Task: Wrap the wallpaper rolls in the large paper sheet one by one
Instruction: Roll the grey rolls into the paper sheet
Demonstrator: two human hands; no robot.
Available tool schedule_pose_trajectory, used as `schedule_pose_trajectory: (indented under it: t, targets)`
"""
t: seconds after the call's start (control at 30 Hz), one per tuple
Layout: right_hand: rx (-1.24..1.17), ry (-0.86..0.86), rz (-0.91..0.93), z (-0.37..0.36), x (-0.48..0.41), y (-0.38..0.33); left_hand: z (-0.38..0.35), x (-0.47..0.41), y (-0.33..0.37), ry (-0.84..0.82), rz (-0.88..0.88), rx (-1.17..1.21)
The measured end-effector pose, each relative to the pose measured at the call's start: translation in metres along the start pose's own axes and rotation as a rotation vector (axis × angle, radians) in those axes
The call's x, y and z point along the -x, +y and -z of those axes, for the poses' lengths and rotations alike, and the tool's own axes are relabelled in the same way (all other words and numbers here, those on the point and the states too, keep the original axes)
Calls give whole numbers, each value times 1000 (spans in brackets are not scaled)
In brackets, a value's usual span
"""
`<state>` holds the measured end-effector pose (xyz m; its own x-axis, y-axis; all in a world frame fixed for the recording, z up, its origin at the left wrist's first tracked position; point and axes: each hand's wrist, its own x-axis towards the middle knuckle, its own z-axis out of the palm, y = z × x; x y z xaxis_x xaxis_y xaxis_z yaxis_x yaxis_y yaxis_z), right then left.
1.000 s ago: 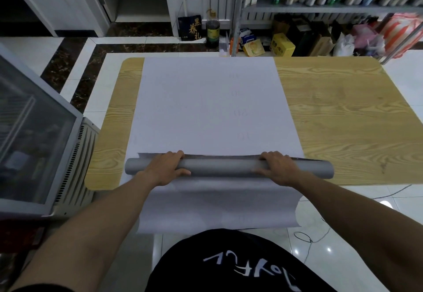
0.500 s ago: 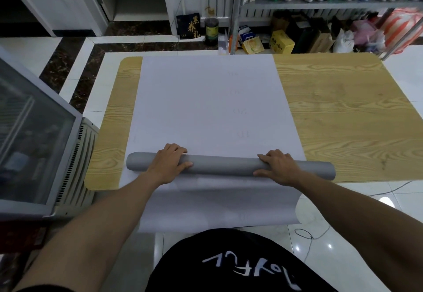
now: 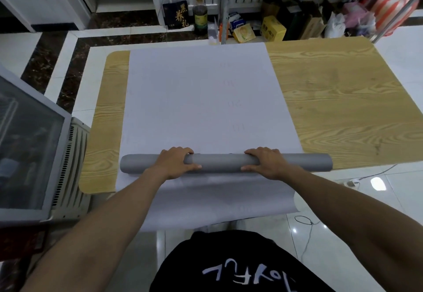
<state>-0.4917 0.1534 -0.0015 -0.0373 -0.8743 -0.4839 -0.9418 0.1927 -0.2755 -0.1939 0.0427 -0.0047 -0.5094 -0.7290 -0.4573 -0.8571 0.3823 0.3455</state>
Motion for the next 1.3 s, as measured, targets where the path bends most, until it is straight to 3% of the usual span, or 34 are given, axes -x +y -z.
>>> schedule_pose_trajectory:
  t: [0.27,0.6,0.77,0.97,1.3]
  targets:
    - [-136,86,-120,9,11,-9,8,-14,3,12,-23,122]
    - [-55,497,-180,32,81,5,53,-29,66,178,-334,0]
    - [57,744,-229,60,131,30,82,-26,133,309,-494,-40]
    - [51,895,-327,89,204,80,97,-12,231,472,-674,-73]
    - [35,953,-428,85,323,194,40,33,392,613,-762,-86]
